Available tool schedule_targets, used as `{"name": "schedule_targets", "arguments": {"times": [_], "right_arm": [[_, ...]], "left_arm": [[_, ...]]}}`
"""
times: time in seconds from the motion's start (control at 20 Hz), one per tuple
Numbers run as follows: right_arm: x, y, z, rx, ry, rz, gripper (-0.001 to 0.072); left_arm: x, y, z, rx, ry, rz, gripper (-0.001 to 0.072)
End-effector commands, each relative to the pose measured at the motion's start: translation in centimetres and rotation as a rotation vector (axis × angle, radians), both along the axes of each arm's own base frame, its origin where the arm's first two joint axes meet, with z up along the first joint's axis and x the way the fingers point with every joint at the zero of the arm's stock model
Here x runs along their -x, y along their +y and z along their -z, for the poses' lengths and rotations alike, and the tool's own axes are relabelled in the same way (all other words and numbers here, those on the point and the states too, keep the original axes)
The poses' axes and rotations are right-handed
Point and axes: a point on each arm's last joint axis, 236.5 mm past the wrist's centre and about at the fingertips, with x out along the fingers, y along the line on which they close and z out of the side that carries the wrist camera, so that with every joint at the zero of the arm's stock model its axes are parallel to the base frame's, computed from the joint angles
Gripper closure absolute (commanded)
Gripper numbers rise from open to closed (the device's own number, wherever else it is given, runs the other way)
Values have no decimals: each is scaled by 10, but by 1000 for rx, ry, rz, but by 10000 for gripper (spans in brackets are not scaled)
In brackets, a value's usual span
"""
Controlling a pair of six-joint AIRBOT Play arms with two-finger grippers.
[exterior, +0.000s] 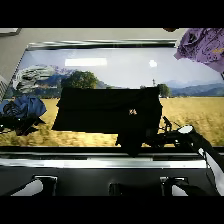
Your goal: Fold the clothes and pants, and hang the long-sleeved shirts on hangers.
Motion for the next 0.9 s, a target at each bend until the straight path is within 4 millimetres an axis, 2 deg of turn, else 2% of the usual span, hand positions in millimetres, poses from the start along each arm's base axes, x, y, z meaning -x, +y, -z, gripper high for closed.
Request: {"name": "schedule_targets", "arguments": {"times": [0.0, 0.15, 0.45, 0.85], "right_arm": [[2, 2, -2, -6, 8, 0, 685], [-2, 1, -12, -3, -19, 17, 684], [-11, -1, -26, 8, -76, 40, 684], [-13, -1, -30, 7, -90, 52, 684]], "left_arm": [[-13, -16, 10, 92, -29, 26, 151], [-21, -31, 21, 184, -37, 41, 174], [-18, -33, 33, 202, -4, 43, 174], [-8, -44, 55, 250, 80, 64, 174]]}}
